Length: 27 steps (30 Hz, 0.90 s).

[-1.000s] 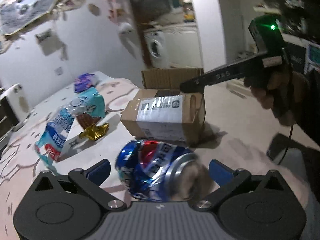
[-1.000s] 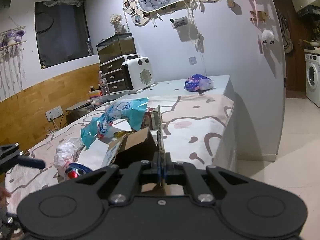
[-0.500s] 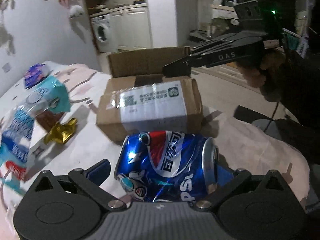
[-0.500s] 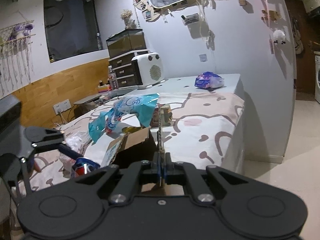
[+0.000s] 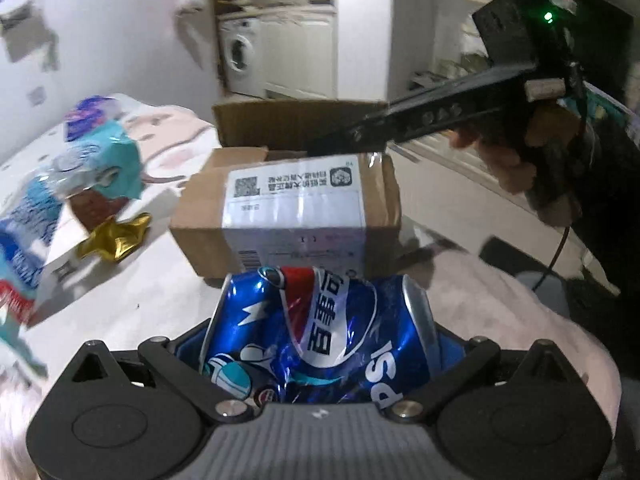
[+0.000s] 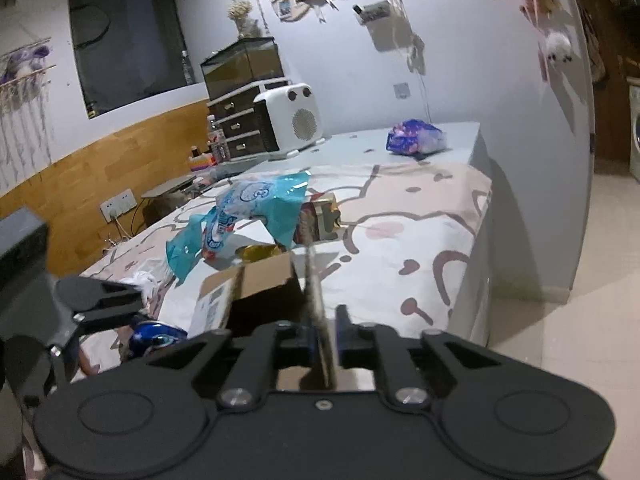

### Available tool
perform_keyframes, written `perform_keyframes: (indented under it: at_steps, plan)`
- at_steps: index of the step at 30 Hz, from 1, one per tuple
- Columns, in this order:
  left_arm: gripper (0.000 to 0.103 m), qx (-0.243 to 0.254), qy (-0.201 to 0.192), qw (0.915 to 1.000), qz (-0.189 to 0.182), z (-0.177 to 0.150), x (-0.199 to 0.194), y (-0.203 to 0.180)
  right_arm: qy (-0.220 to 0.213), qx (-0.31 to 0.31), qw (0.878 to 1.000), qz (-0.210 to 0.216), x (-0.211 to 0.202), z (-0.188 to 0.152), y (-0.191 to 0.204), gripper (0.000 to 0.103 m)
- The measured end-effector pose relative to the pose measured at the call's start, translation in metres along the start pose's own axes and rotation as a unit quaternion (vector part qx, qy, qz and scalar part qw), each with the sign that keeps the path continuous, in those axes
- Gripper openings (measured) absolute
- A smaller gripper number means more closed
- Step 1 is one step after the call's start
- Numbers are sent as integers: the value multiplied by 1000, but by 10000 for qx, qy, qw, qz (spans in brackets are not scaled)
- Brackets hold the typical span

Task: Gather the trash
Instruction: 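Grasp the crushed blue Pepsi can with the left tool while the right tool grasps the cardboard box flap, then carry the Pepsi can and cardboard box with both tools over the yellow wastebasket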

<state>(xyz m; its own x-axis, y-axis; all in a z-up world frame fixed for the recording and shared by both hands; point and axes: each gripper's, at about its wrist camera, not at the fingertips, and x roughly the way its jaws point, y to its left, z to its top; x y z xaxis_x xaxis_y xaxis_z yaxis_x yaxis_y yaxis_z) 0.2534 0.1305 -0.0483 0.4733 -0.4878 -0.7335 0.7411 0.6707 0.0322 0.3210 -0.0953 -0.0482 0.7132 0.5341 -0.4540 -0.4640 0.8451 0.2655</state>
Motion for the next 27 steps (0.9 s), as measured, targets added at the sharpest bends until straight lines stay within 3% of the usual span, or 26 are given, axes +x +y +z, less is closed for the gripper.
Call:
perform_keyframes:
  at_steps: [1, 3, 4, 7, 16, 22, 27]
  plan:
    - [101, -94, -72, 9999, 43, -2, -3, -4, 25, -42, 10000, -3, 2, 0, 2, 30]
    - [100, -283, -198, 9993, 175, -5, -10, -14, 89, -87, 9999, -9, 8, 1, 5, 27]
    - [100, -361, -250, 9987, 275, -6, -13, -17, 120, -75, 9999, 2, 10, 1, 6, 16]
    - [98, -657, -283, 9954, 631, -4, -23, -25, 90, -120, 9998, -117, 13, 2, 9, 4]
    - [96, -1329, -472, 9854, 955, -4, -45, -39, -317, -350, 9985, -260, -24, 3, 14, 3]
    - [97, -1289, -219, 9825, 1325, -12, -43, -59, -338, -428, 9981, -295, -44, -3, 15, 3]
    - [98, -1571, 92, 9775, 1406, -21, -48, -61, -268, -420, 9984, -248, -48, -11, 16, 3]
